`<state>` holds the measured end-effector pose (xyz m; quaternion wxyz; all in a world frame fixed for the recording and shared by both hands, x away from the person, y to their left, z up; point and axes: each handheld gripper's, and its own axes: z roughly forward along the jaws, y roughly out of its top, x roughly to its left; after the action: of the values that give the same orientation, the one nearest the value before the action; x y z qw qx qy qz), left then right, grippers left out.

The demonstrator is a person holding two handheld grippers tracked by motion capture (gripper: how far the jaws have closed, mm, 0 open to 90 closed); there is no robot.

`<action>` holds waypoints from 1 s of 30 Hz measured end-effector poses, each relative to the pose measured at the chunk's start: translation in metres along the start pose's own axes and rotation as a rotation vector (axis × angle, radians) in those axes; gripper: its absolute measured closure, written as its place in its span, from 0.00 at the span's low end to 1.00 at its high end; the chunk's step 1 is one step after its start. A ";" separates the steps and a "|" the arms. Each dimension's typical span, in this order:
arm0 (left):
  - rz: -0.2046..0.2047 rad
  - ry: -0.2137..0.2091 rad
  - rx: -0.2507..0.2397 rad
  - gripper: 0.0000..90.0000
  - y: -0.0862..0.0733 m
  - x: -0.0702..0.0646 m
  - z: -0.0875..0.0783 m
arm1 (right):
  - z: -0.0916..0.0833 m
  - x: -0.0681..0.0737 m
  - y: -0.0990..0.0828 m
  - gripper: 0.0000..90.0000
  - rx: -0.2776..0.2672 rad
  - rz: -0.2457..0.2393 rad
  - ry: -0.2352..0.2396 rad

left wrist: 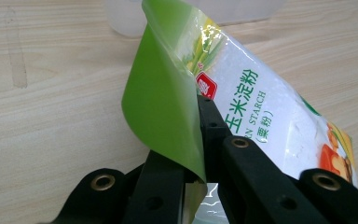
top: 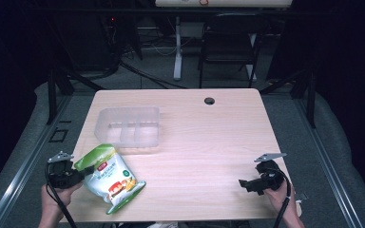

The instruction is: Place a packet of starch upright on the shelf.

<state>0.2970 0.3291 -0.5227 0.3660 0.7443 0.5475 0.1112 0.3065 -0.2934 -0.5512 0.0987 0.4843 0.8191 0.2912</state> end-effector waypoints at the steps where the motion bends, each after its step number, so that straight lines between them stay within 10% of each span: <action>1: 0.000 -0.002 -0.001 1.00 0.000 0.000 0.000 | 0.000 0.000 0.000 0.01 0.000 0.000 0.000; 30: 0.027 -0.040 -0.088 1.00 0.011 -0.015 -0.015 | 0.000 -0.001 0.000 0.01 0.001 0.002 -0.007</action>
<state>0.2911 0.3201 -0.5013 0.4078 0.7370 0.5244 0.1250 0.3067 -0.2940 -0.5516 0.1011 0.4862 0.8185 0.2890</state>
